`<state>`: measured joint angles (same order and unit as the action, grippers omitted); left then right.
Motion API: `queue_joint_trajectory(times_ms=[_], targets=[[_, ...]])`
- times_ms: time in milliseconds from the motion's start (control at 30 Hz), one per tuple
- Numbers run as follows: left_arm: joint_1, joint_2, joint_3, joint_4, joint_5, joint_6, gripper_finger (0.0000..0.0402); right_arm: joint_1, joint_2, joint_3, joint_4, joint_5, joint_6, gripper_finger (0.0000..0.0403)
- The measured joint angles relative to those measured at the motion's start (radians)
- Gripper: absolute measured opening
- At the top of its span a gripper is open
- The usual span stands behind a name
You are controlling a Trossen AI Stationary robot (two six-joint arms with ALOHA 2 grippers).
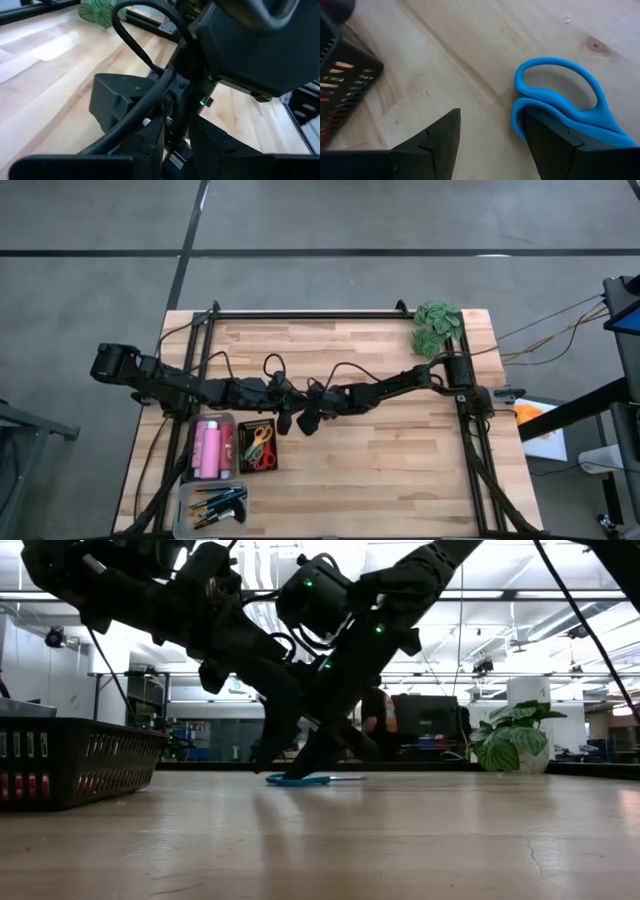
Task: Pick & Place Paint Supplies
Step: Put the blue scissors into the black bin
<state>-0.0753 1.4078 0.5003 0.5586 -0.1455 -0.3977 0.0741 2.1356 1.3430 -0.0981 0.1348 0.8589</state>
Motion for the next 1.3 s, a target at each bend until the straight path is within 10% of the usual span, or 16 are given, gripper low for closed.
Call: queue_joint_trajectory(times_ms=[600, 1300], targets=[[0.000, 0.002, 0.002, -0.006, 0.013, 0.008, 0.0094, 0.006, -0.015, -0.020, 0.016, -0.014, 0.012, 0.0208], [0.001, 0.003, 0.001, -0.022, 0.006, 0.008, 0.0094, 0.000, -0.357, -0.033, -0.338, 0.145, -0.071, 0.0208]])
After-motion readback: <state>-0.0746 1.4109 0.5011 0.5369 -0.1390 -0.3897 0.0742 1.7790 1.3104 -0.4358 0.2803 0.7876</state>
